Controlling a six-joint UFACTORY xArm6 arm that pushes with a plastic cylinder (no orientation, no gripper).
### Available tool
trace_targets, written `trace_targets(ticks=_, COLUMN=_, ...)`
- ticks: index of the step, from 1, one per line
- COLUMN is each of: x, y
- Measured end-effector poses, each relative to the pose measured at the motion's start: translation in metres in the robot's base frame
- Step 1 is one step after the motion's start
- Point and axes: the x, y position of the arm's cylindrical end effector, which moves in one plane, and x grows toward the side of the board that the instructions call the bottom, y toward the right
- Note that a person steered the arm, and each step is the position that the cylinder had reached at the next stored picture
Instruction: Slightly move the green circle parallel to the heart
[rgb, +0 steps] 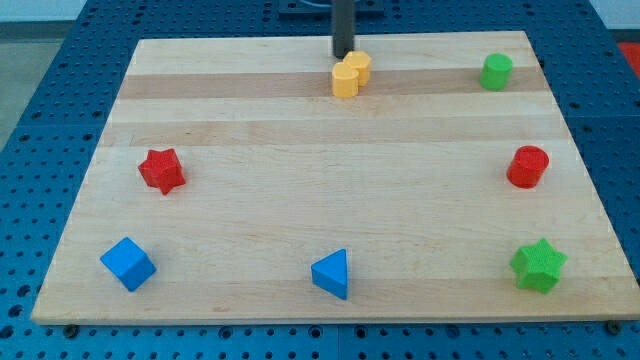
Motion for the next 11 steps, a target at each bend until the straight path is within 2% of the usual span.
trace_targets(ticks=2, x=-0.015, y=0.125)
trace_targets(ticks=4, x=-0.015, y=0.277)
trace_targets(ticks=5, x=-0.007, y=0.310)
trace_targets(ticks=6, x=0.032, y=0.299)
trace_targets(ticks=11, x=0.036, y=0.232)
